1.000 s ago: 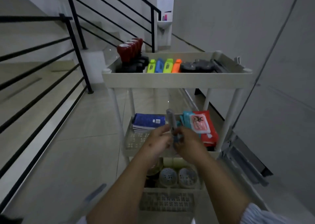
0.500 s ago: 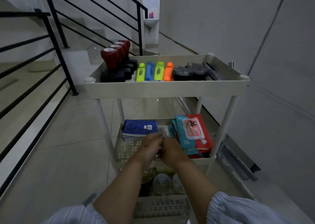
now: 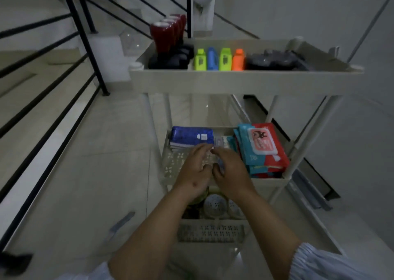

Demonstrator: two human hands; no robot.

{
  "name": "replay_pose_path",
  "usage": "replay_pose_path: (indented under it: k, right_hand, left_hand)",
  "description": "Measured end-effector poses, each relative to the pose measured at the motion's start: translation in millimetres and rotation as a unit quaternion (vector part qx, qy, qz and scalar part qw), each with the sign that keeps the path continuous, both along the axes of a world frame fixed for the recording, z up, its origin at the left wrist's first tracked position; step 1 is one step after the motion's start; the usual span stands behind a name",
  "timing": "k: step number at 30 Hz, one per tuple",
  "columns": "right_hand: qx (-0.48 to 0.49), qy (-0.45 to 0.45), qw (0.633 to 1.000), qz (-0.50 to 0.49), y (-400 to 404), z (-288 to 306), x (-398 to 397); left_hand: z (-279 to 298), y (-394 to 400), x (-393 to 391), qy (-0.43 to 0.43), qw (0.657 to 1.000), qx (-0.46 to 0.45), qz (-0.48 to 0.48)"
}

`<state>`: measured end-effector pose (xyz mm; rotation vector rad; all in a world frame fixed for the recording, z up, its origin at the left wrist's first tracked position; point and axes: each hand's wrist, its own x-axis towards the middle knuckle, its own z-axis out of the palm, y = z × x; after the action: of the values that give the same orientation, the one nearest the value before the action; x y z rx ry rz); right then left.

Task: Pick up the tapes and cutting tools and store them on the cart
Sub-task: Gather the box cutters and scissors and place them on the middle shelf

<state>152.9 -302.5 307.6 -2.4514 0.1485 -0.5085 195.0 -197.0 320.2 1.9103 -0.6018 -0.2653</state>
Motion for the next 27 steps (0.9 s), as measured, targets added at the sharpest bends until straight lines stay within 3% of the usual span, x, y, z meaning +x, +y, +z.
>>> replay_pose_path:
  k: [3, 8, 17, 27]
  right_hand:
    - [0.017, -0.009, 0.999, 0.029, 12, -10, -18]
    - [0.091, -0.012, 0.993, 0.070, 32, -46, -44]
    - [0.176, 0.148, 0.970, 0.081, 62, -185, -69]
    - [0.158, 0.270, 0.947, 0.070, 73, -395, -63]
  left_hand:
    - [-15, 22, -20, -0.118, 0.993, -0.003, 0.003]
    - [-66, 59, -50, -0.159, 0.986, 0.046, 0.031]
    - [-213, 109, -91, 0.027, 0.981, 0.159, 0.106]
    - [-403, 113, -96, 0.191, 0.945, 0.223, 0.145]
